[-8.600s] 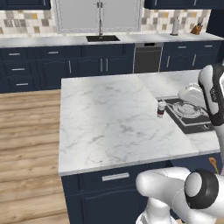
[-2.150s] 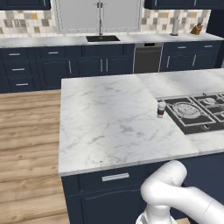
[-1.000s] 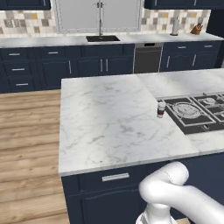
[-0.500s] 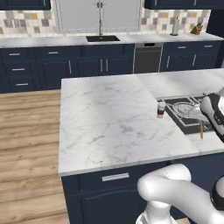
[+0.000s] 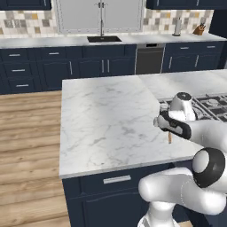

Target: Pick the wooden spoon from the drawer and place it on the counter.

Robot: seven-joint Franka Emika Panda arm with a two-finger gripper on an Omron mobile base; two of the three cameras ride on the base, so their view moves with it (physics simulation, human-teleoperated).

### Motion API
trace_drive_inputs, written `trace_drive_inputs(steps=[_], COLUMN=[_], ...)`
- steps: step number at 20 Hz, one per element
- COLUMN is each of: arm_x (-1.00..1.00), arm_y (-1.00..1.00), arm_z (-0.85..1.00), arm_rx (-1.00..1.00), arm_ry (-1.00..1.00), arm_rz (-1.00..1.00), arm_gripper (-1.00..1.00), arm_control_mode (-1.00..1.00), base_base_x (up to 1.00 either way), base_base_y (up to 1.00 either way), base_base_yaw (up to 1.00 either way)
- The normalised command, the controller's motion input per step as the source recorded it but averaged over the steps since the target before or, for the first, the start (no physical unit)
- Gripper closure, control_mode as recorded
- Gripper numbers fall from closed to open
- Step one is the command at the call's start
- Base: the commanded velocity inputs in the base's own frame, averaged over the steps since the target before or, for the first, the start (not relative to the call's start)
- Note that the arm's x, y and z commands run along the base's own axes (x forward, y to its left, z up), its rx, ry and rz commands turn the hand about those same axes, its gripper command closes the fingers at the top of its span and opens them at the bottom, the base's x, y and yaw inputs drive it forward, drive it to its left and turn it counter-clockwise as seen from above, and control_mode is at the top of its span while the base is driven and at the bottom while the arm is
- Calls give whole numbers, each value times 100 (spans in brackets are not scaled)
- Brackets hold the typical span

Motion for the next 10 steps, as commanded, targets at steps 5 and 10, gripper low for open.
trace_drive_inputs(steps=[5,10], arm_x=[64,53], arm_y=[73,34], arm_z=[-72,-58], arm_rx=[-1,1], arm_ry=[19,13], arm_rz=[1,2], arm_gripper=[100,100], arm_control_mode=[-100,-100], base_base_x=[0,0], base_base_y=[0,0], base_base_yaw=[0,0])
